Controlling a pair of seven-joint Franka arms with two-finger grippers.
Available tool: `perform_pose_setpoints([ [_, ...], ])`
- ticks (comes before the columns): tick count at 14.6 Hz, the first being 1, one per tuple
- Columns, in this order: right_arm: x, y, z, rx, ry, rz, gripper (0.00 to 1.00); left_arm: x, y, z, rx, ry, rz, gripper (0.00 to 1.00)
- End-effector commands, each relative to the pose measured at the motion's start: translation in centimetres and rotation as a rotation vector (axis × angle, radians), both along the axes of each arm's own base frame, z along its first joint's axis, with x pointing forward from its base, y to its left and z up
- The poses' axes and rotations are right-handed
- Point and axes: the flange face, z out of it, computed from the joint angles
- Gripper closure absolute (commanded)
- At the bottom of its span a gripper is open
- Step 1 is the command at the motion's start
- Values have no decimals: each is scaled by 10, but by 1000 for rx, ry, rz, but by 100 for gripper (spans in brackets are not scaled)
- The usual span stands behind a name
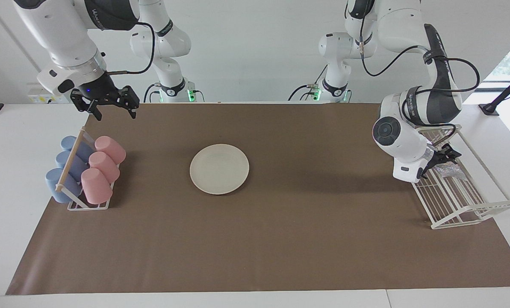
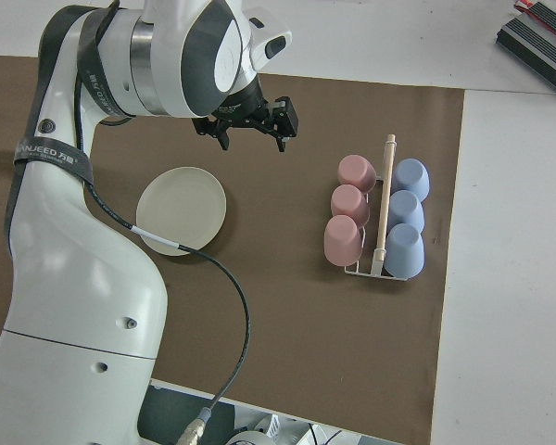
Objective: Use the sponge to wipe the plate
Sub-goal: 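Reach the left gripper into the wire basket and grasp the mesh sponge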
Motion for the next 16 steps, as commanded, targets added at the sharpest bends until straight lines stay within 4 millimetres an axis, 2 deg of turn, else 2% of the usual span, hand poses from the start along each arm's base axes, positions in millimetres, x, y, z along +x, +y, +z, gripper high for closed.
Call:
perform_pose_setpoints([
  [1, -5, 1, 2, -8, 1, -22, 0, -3, 8, 2, 7, -24, -3, 57],
  [2, -5, 1, 2, -8, 1, -22, 0, -3, 9, 2, 7, -24, -2, 82],
  [3, -5, 1, 2, -8, 1, -22, 0, -3, 9, 3, 6, -25, -2, 100],
  [6, -5, 1, 2, -8, 1, -22, 0, 0, 8, 9, 1, -39, -6, 100],
  [11, -4, 1, 3, -9, -6, -40, 0, 6, 3, 43, -30, -67, 17, 100],
  [14, -4, 1, 2, -15, -5, -123, 0, 6, -8, 97, -194, -86, 116, 100],
  [16, -3, 6, 4, -17, -9, -184, 0, 1, -26, 123, -330, -67, 177, 100],
])
